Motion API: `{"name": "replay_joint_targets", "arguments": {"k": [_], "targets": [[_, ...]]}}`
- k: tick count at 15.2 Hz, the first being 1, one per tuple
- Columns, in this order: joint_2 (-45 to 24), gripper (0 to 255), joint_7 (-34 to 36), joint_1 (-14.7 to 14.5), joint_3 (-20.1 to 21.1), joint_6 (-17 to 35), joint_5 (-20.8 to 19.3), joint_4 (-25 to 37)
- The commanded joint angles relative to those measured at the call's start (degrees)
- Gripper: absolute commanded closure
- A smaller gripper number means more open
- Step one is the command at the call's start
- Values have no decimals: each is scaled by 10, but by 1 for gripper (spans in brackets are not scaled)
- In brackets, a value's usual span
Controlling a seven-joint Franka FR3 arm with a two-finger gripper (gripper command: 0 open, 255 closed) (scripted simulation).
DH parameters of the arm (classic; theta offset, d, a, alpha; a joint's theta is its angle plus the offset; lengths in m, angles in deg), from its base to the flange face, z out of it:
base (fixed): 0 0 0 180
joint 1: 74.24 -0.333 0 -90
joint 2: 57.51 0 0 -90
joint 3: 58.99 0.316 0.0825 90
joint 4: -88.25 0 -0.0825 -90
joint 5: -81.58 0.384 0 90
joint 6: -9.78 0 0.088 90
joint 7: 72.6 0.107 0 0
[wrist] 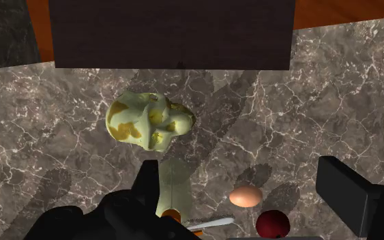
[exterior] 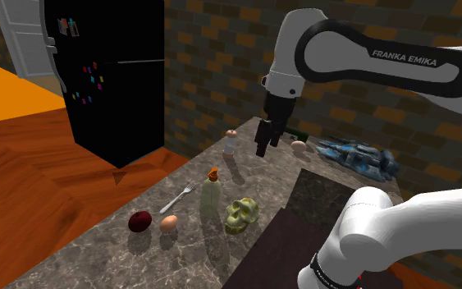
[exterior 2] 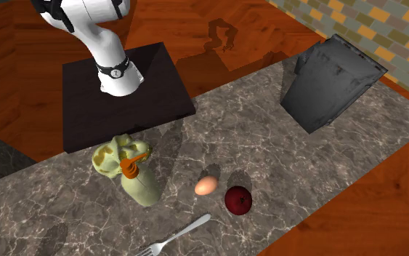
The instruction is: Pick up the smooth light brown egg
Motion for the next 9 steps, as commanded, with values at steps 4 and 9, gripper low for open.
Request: {"name": "replay_joint_targets", "arguments": {"k": [4, 9], "targets": [[-24, 0, 42, 3, 23, 58, 20, -32], [-84, 0, 111, 8, 62, 160, 51, -68]]}}
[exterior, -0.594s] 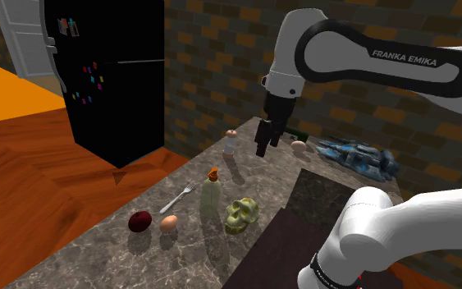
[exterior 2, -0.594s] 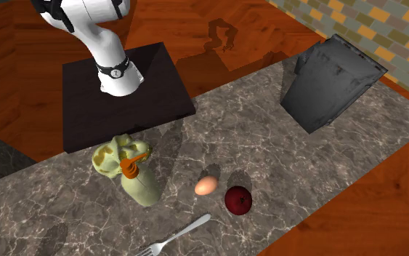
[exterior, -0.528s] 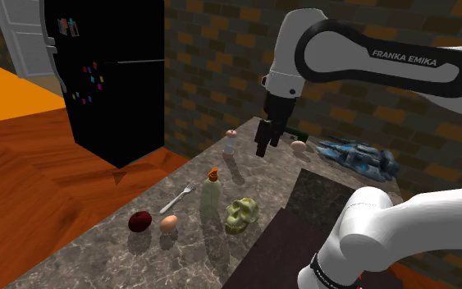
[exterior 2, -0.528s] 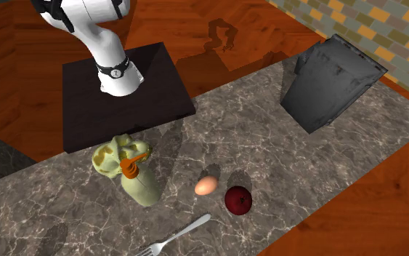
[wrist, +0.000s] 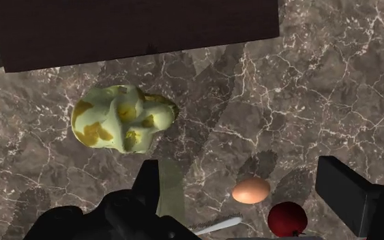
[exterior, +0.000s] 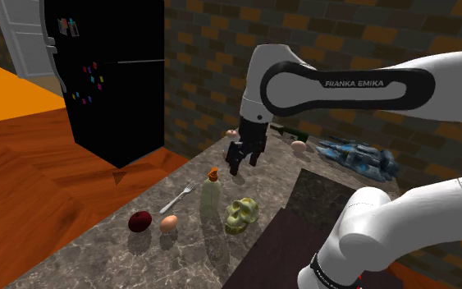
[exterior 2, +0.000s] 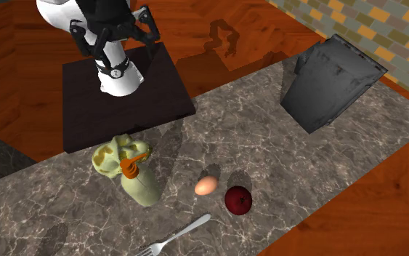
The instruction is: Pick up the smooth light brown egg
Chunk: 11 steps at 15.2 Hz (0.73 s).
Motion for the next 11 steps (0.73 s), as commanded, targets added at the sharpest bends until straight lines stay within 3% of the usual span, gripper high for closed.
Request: {"name": "replay_joint_targets", "arguments": {"k": [1, 11], "targets": [[-26, 0, 28, 2, 16, 43, 12, -13], [-222, 0, 164, 18, 85, 249, 36, -10]]}}
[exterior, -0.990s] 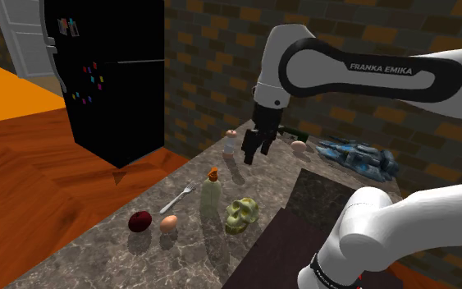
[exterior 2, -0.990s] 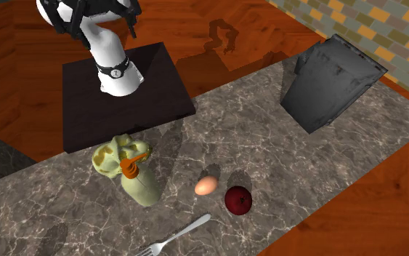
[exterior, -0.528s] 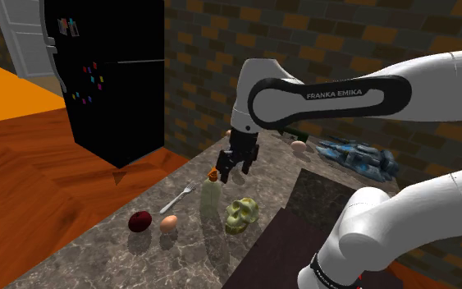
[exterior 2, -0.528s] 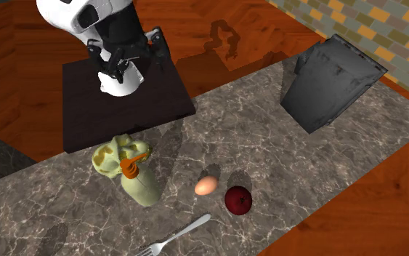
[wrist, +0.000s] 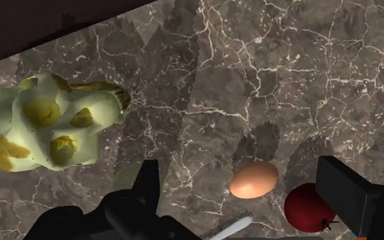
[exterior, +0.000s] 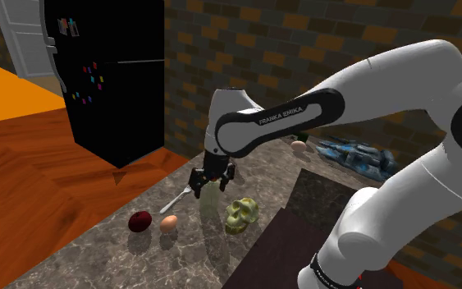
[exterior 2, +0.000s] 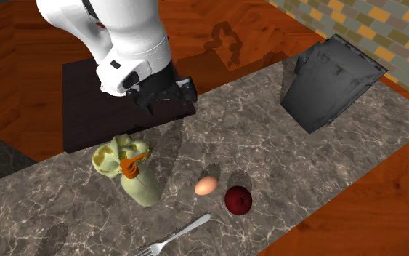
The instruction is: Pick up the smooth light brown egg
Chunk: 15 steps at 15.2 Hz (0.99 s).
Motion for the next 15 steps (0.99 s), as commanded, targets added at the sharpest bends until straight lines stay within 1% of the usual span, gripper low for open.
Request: {"name": "replay_joint_targets", "arguments": {"k": [1, 4, 8, 11, 15], "targets": [[-44, 0, 28, 5, 11, 42, -2, 6], [-116, 0, 75, 10, 24, 97, -14, 26], [-215, 0, 143, 11, 29, 161, -45, 64], [-288, 0, 195, 3, 21, 200, -73, 101], [-383, 0, 255, -18, -3, 240, -102, 160]]}}
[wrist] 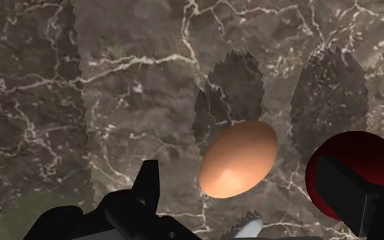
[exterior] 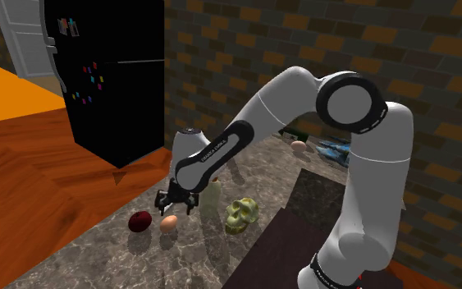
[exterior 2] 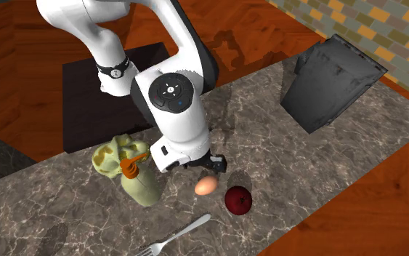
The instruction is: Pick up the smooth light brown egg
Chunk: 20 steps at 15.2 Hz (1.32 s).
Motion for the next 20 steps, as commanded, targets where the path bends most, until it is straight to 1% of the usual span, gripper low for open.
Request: {"name": "replay_joint_targets", "arguments": {"k": [1, 3, 11, 13, 14, 20], "targets": [[-47, 0, 28, -11, -13, 20, -11, 29], [-92, 0, 52, -23, -26, 34, -18, 64], [-146, 0, 53, -32, -37, 75, -27, 76], [-146, 0, 53, -32, -37, 75, -27, 76], [-146, 255, 53, -32, -37, 75, -27, 76], [-147, 255, 53, -32, -37, 75, -27, 76]]}}
